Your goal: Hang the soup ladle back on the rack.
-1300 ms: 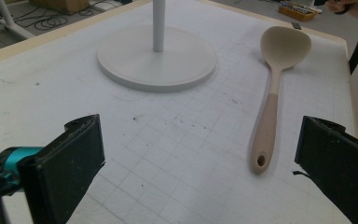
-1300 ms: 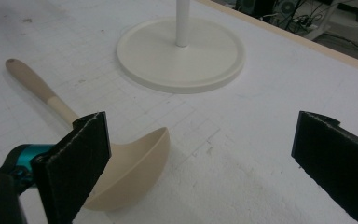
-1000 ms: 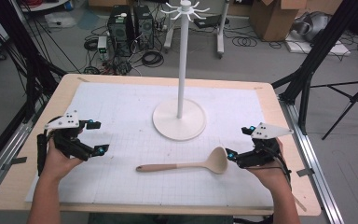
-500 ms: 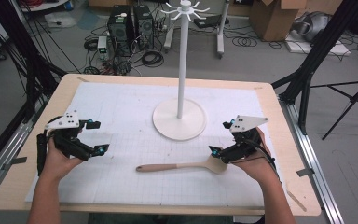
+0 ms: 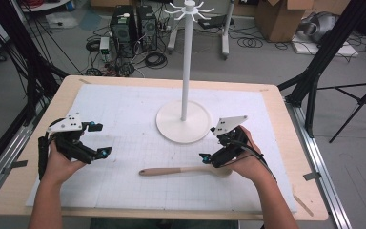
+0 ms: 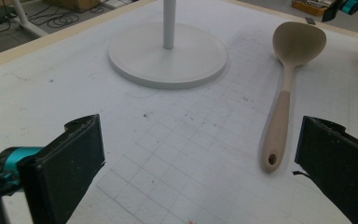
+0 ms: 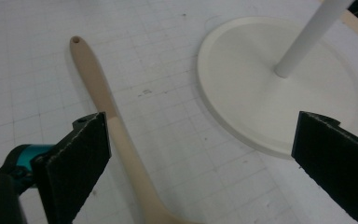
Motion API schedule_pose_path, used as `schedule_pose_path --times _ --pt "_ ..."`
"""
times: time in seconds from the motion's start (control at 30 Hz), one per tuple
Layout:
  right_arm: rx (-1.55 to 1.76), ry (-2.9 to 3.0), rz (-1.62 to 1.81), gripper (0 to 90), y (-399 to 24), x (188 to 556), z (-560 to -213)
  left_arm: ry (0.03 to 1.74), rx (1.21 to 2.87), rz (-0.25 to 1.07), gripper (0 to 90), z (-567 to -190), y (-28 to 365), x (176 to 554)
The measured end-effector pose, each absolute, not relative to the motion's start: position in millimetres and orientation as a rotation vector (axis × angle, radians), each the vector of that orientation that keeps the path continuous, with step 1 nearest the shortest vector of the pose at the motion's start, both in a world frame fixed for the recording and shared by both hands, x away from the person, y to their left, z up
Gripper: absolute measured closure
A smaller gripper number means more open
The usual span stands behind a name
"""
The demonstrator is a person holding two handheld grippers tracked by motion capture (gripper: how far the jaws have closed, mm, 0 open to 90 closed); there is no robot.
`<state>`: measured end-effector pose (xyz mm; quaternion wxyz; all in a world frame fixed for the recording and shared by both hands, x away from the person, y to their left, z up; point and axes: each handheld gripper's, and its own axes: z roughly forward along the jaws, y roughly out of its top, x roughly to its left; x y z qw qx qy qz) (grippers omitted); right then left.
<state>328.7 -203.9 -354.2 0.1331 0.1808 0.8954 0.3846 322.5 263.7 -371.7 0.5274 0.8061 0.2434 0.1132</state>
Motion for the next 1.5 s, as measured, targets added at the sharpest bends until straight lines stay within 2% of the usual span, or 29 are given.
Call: schedule_pose_path --times 0.83,0.9,0.93,0.97,1.0,1.23,1.27,1.5 --pt "0.266 2.897 0.885 3.1 -132.0 329.9 -390.9 0.591 1.932 0.276 1.7 -372.9 263.6 323.2" --pt "0.247 2.913 0.864 5.7 -129.7 330.3 -392.8 0.589 1.934 0.277 1.7 -372.9 264.0 323.5" --pt "0.228 2.925 0.858 11.5 -127.8 331.1 -395.7 0.59 1.934 0.277 1.7 -373.0 264.0 323.5" --pt "0.228 2.925 0.858 11.5 -127.8 331.1 -395.7 0.59 1.934 0.277 1.7 -373.0 264.0 323.5" --pt "0.227 2.942 0.848 15.2 -127.1 331.2 -396.3 0.591 1.935 0.277 1.7 -373.1 264.0 323.6" --pt "0.213 2.978 0.772 20.6 -122.0 333.4 -404.1 0.596 1.935 0.28 1.7 -373.2 264.5 323.6" --pt "0.212 2.992 0.747 24.9 -120.6 333.2 -405.7 0.596 1.934 0.279 1.7 -373.3 264.6 323.7" --pt "0.203 3.014 0.709 35.7 -116.9 333.9 -408.9 0.599 1.936 0.281 1.7 -373.5 264.9 323.8"
